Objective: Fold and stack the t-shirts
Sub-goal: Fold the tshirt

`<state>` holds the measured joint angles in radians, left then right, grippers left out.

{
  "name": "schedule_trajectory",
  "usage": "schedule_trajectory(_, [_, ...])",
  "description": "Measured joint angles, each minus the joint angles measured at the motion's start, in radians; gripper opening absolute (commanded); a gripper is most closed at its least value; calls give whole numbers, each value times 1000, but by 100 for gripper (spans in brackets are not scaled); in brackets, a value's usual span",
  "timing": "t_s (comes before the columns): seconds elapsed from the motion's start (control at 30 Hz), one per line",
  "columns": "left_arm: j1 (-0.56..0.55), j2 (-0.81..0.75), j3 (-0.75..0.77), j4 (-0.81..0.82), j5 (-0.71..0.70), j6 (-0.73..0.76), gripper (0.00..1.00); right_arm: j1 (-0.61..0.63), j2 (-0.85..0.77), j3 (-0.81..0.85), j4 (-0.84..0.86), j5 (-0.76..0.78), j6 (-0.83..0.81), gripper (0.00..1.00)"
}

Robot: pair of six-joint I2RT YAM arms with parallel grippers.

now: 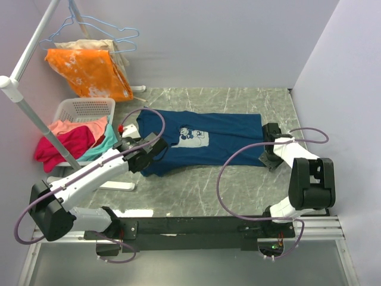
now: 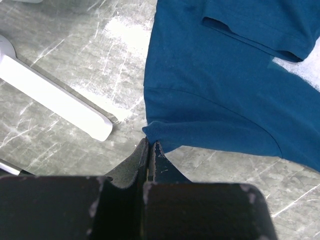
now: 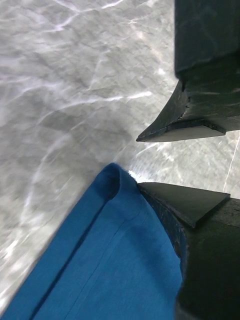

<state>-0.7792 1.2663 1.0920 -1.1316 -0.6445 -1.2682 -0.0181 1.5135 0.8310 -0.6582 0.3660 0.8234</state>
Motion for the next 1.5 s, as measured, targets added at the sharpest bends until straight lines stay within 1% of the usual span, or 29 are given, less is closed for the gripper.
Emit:
schedule_trajectory(0.3, [30, 0, -9, 7, 4, 23, 1, -4, -10, 28, 9, 4, -10, 45])
schedule_trajectory(0.57, [53, 0, -9, 9, 4, 39, 1, -4, 71, 47, 21, -6, -10, 39])
schedule_trajectory(0.67, [60, -3, -9, 9, 4, 45, 1, -4, 75, 48, 27, -11, -10, 37])
schedule_trajectory(0.77, [65, -10, -9, 8, 5, 46, 1, -4, 76, 47, 31, -14, -10, 30])
schedule_trajectory(0.8, [66, -13, -9, 8, 6, 46, 1, -4, 76, 45, 36, -16, -9, 23])
schedule_trajectory(0.87, [68, -17, -9, 9, 10, 48, 1, -4, 76, 43, 44, -20, -9, 15])
schedule_trajectory(0.9, [68, -18, -9, 9, 11, 50, 1, -4, 76, 41, 50, -21, -9, 9])
schedule_trajectory(1.0, [69, -20, -9, 9, 13, 53, 1, -4, 72, 32, 65, -23, -6, 0])
schedule_trajectory(1.3, [69, -20, -9, 8, 19, 61, 1, -4, 34, -1, 75, -19, -2, 0])
schedule_trajectory(1.5, [69, -20, 3, -2, 19, 60, 1, -4, -68, -48, -21, -8, 5, 0])
